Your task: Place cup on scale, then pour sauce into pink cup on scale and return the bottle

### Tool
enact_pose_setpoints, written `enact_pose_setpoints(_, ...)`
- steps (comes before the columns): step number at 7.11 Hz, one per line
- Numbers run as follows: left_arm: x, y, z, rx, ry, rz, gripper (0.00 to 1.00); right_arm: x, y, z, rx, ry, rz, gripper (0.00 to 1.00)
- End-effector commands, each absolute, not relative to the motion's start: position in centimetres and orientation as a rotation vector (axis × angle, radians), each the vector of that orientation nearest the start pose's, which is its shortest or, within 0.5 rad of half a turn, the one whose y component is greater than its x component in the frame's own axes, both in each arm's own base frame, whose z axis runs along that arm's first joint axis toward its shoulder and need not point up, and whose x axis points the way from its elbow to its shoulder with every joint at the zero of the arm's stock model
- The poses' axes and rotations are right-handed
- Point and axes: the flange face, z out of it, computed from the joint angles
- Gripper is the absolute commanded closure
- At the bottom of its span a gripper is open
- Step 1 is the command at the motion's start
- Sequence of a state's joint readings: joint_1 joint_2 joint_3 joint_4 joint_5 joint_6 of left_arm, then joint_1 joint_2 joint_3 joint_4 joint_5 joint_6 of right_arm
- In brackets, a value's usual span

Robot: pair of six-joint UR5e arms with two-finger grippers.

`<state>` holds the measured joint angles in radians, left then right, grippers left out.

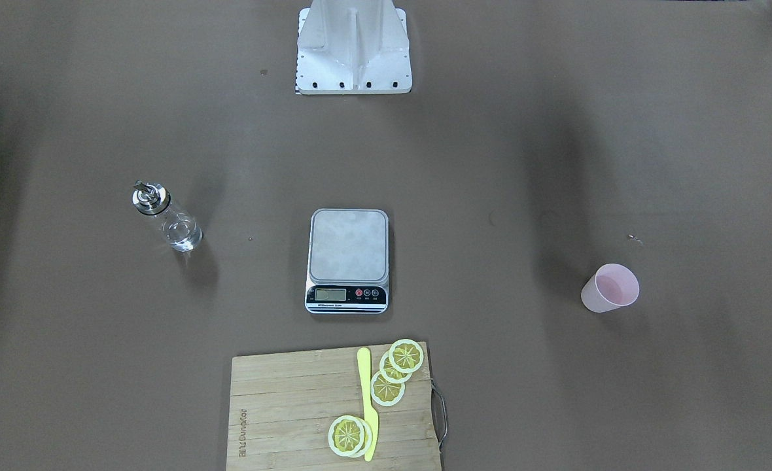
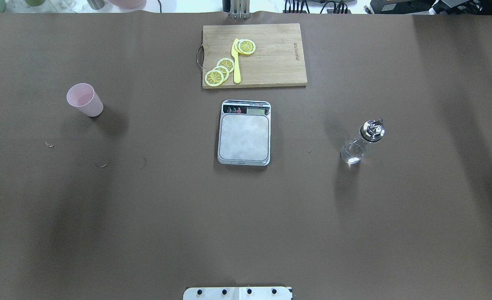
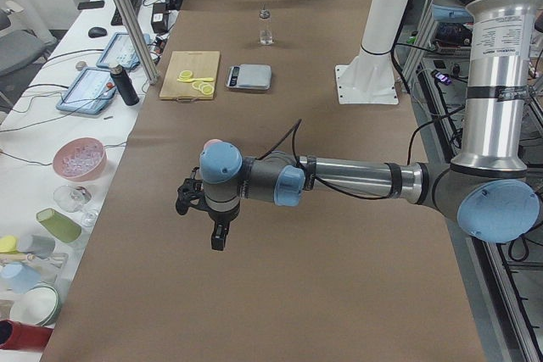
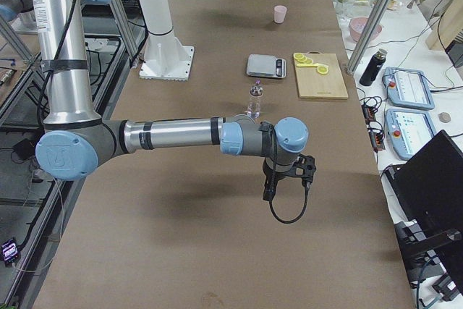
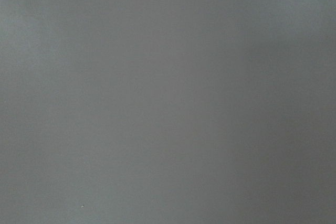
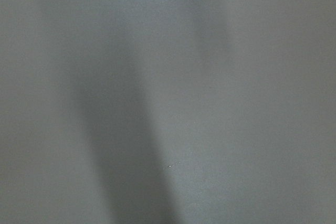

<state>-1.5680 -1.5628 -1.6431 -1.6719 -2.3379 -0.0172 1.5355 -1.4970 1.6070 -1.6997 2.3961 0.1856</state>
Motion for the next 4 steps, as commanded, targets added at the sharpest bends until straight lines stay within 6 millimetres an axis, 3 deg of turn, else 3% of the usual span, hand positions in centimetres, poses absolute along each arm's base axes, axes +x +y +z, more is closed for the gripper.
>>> enact_pose_setpoints(1,-6.46,-50.34,61.7,0.154,0.75,0.044,0.01,4.25,-52.13,61.17,-0.106,-0.819,0.15,0.0)
enact_pose_setpoints(4,-6.53,-50.27,62.58,0.145,0.73,0.047,0.01,4.25,-52.35,60.77,-0.097,-0.82,0.145,0.0)
